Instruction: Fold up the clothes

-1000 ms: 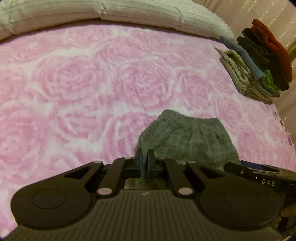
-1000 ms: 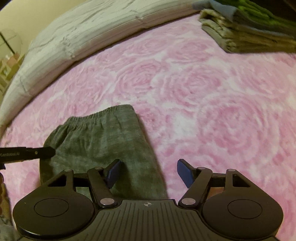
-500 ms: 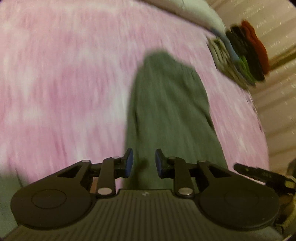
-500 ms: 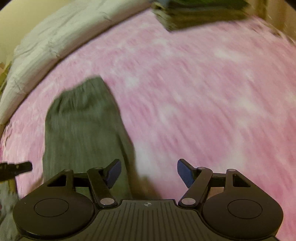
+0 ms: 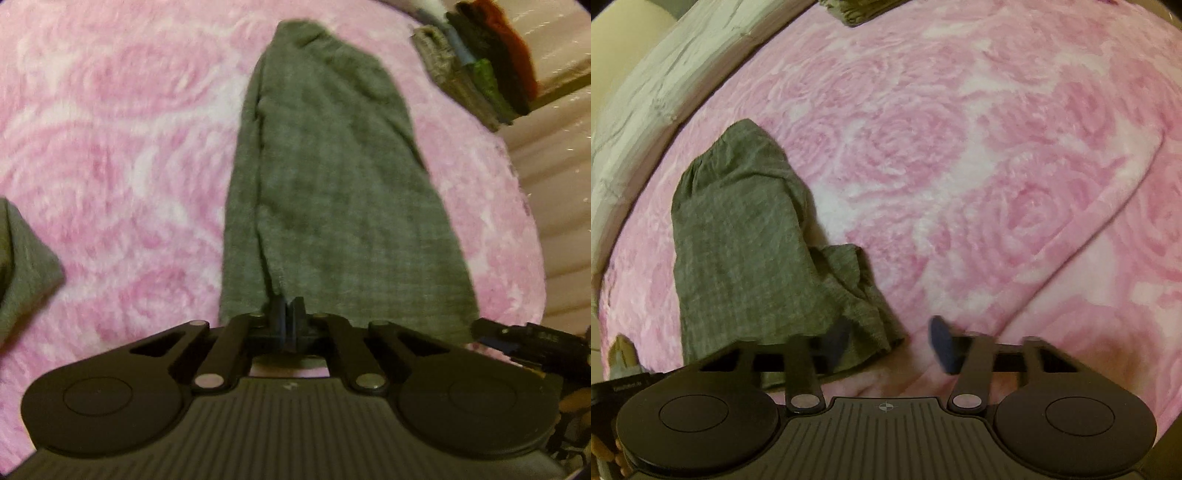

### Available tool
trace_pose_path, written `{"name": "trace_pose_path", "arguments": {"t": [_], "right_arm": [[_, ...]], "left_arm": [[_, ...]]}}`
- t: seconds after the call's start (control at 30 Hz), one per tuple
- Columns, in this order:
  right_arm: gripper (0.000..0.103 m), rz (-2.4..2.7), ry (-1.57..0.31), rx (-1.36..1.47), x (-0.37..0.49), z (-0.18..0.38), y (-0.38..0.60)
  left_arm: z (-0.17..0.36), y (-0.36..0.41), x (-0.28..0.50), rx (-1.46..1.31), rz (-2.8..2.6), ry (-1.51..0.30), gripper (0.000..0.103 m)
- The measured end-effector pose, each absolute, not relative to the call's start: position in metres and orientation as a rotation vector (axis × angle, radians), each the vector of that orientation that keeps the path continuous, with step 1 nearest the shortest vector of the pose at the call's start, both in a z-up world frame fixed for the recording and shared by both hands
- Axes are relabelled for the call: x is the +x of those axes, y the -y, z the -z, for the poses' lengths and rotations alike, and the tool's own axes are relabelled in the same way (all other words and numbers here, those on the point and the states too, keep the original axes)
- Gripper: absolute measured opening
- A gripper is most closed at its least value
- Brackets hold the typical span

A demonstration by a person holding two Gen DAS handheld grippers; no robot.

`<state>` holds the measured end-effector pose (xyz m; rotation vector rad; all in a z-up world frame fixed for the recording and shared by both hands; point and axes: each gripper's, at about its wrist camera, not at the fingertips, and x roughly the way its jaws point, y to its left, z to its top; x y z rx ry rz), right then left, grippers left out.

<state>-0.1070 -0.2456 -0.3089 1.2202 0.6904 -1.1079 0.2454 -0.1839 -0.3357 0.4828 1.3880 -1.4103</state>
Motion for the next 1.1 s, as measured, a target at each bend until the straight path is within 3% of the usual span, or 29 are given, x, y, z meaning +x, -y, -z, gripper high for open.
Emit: {"name": "trace_pose_path", "arguments": {"t": [0.1, 0.47, 0.7, 0.8, 0.87, 1.1], "right_arm": [[0.036, 1.101, -0.678, 1.214, -0.107, 0.306, 0.242], [0.036, 1.142, -0.714, 1.203, -0.110, 0.312, 0.228], [0.036, 1.149, -0.655, 1.235, -0.131, 0.310, 0.229], [0.036, 1.116, -0.608, 1.267, -0.141, 0.312, 0.231], [0.036, 1.094, -0.585, 1.282, -0.147, 0.314, 0.232], [0.036, 1.086, -0.523, 1.313, -0.173, 0.314, 0.230]], "left_arm": [[0.320, 0.173, 0.250, 0.461, 1.433, -1.333, 0.000], [0.343, 0.155, 0.246, 0.553, 1.338, -1.312, 0.004], [0.301, 0.147, 0.206, 0.712, 1.409, -1.102, 0.004], [0.299, 0.152, 0.161, 0.778, 1.590, -1.057, 0.011], [0.302, 0.156, 0.124, 0.810, 1.712, -1.013, 0.025], [0.328, 0.156, 0.001, 1.009, 1.993, -0.764, 0.035]]}}
